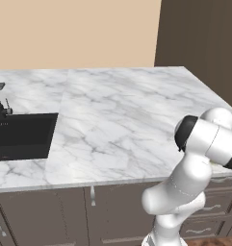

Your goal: Pick the candle and candle from the dining table and place them in the open cabinet. Close the cabinet after placing the objects.

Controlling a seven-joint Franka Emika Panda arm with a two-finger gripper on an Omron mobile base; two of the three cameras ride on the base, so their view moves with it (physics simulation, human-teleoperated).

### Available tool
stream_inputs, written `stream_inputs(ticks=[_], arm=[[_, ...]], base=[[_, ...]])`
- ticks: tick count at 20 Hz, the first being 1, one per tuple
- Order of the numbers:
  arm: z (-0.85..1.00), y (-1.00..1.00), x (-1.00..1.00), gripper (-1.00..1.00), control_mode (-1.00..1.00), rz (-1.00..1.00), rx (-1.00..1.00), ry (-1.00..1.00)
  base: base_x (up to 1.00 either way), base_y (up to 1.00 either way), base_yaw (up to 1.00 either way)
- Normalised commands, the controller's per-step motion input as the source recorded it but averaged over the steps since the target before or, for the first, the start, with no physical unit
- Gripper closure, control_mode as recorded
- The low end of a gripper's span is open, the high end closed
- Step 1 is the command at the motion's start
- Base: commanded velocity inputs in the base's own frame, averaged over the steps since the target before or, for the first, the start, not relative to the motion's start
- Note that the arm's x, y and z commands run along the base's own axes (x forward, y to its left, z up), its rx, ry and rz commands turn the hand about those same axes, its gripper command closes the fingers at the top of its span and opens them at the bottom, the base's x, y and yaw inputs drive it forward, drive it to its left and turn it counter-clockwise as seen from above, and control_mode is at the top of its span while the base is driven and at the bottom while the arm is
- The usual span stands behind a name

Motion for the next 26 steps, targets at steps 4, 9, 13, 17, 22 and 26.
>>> stream_inputs(ticks=[4, 9, 13, 17, 22, 26], arm=[[0.23, 0.20, -0.18, 1.00, -1.00, 0.14, 0.00, 0.00], [0.33, 0.36, -0.19, 1.00, -1.00, 0.16, 0.00, -0.01], [0.34, 0.29, -0.23, 1.00, -1.00, 0.18, 0.00, -0.04], [0.36, 0.27, -0.23, 1.00, -1.00, 0.15, 0.00, -0.03], [0.39, 0.25, -0.22, 1.00, -1.00, 0.16, 0.00, -0.06], [0.36, 0.29, -0.16, 1.00, -1.00, 0.19, 0.01, -0.03]], base=[[0.00, 0.00, 0.00], [0.00, 0.00, 0.00], [0.00, 0.00, 0.00], [0.00, 0.00, 0.00], [0.00, 0.00, 0.00], [0.00, 0.00, 0.00]])
